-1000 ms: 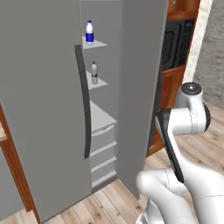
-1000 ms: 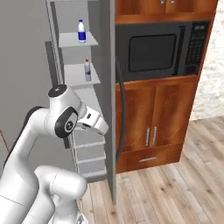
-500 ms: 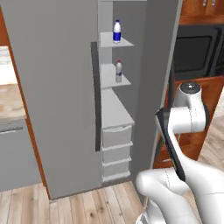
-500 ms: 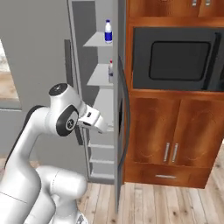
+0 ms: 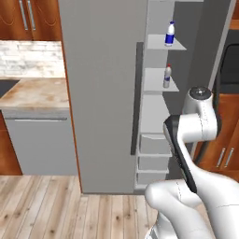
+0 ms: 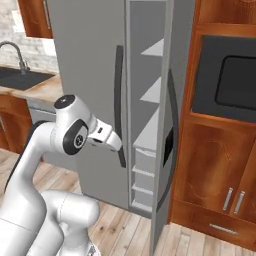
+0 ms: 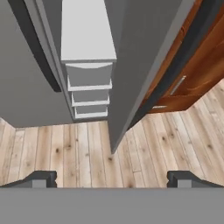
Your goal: Take the bottled waters from the counter and place them in the freezer to freeze. Close the freezer door after placing the bottles.
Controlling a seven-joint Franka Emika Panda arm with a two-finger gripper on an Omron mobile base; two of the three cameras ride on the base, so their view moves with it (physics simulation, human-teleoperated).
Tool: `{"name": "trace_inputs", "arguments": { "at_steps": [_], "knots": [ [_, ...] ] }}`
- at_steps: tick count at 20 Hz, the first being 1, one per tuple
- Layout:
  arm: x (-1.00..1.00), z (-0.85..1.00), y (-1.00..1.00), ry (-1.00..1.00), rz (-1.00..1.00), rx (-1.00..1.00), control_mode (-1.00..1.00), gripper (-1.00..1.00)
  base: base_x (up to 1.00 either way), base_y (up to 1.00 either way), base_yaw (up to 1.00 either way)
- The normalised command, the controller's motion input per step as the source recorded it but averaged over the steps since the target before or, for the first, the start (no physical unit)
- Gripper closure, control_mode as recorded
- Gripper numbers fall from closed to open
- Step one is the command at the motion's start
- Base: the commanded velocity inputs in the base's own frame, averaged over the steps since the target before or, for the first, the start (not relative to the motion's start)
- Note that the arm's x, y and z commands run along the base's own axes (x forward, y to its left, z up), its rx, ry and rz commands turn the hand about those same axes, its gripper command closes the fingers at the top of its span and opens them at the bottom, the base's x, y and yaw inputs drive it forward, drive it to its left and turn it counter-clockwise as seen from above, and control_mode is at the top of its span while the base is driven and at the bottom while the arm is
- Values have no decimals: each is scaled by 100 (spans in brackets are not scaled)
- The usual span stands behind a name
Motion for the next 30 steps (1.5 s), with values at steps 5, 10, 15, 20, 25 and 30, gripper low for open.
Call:
{"name": "trace_inputs", "arguments": {
  "at_steps": [5,10,15,20,25,30],
  "knots": [
    [0,0,0,0,0,0,100,-100,-33,-18,-2],
    [0,0,0,0,0,0,100,-100,-74,-9,-22],
    [0,0,0,0,0,0,100,-100,-73,-12,-6],
    [0,0,0,0,0,0,100,-100,-14,-41,0],
    [0,0,0,0,0,0,100,-100,33,-69,0],
    [0,0,0,0,0,0,100,-100,43,-12,0]
  ]
}}
